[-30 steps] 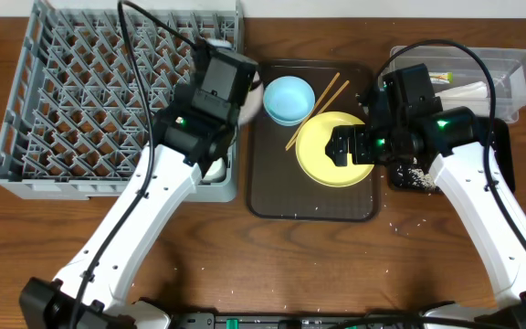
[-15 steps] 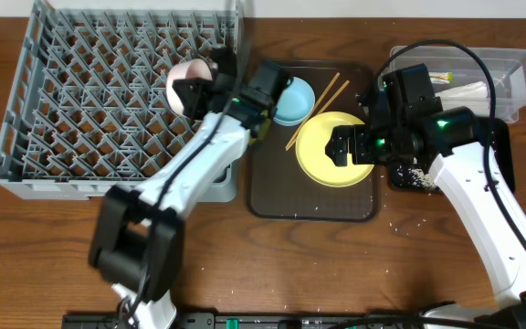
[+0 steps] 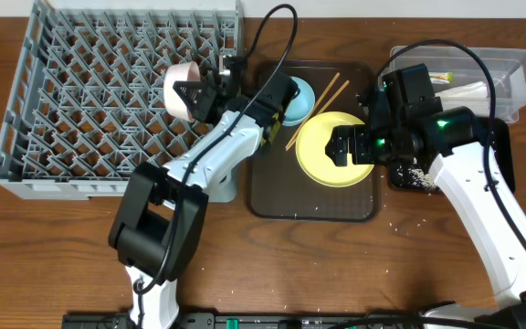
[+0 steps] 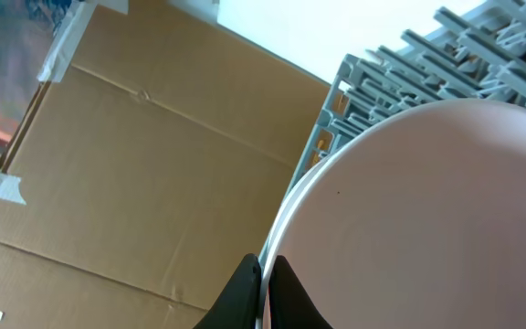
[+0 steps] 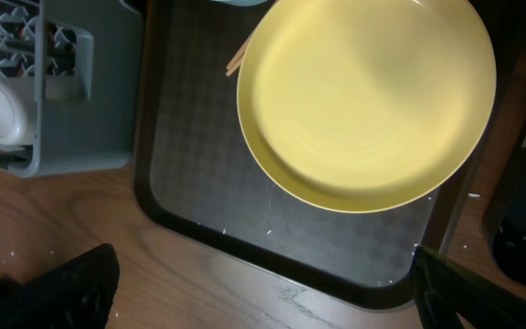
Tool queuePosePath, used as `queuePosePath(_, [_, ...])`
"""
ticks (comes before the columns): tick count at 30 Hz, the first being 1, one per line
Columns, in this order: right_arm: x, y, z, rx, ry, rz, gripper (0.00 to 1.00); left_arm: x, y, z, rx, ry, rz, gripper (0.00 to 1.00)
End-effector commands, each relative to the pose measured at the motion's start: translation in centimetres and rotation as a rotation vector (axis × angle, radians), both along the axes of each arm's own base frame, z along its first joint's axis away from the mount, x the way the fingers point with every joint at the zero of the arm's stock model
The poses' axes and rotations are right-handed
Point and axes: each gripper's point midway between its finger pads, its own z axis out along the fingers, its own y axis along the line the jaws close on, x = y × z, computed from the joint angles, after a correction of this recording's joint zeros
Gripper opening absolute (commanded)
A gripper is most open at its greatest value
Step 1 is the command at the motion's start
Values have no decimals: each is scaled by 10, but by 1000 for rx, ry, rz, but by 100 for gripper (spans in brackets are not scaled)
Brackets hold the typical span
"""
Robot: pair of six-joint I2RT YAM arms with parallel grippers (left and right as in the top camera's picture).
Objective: Sort waste into correct bins and load items into the dishwasher
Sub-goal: 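Lower white bowl upright into rack's right edge with left gripper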
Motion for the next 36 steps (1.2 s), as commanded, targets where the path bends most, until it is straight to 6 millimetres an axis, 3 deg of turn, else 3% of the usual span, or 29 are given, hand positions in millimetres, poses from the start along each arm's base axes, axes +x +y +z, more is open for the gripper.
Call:
queuePosePath(1, [1, -3, -1, -3, 1, -17, 99, -1, -12, -2, -27, 8, -36, 7])
queuePosePath(9, [1, -3, -1, -3, 1, -17, 99, -3, -9, -17, -43, 29, -37, 7])
queuePosePath(13, [1, -3, -1, -3, 1, -17, 99, -5, -2, 3, 39, -42, 8, 7])
queuePosePath(17, [1, -3, -1, -3, 1, -17, 99, -6, -1, 6, 66, -30, 14, 7])
queuePosePath(23, [1, -3, -1, -3, 1, -17, 99, 1, -6, -22, -65, 51, -38, 7])
queuePosePath(28, [1, -3, -1, -3, 1, -17, 99, 1, -5, -31, -56, 66, -34, 7])
queuePosePath(32, [1, -3, -1, -3, 1, -17, 99, 0, -2, -27, -27, 52, -20, 7])
queuePosePath(36, [1, -3, -1, -3, 1, -17, 99, -5, 1, -8, 66, -4, 15, 7])
